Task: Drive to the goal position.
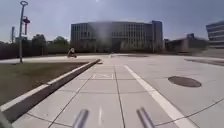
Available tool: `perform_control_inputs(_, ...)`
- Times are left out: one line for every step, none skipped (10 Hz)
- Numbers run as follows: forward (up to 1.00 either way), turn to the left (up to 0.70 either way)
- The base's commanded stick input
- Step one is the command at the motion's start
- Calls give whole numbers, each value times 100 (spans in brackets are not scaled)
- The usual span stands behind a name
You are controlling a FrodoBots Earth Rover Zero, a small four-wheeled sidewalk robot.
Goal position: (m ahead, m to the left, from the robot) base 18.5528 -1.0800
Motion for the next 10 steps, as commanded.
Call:
perform_control_inputs(9, 0)
perform_control_inputs(-2, 0)
perform_control_inputs(-59, 0)
perform_control_inputs(-34, 0)
perform_control_inputs(-18, 0)
perform_control_inputs(-3, 0)
perform_control_inputs(4, 0)
perform_control_inputs(5, 0)
perform_control_inputs(56, 0)
perform_control_inputs(70, 0)
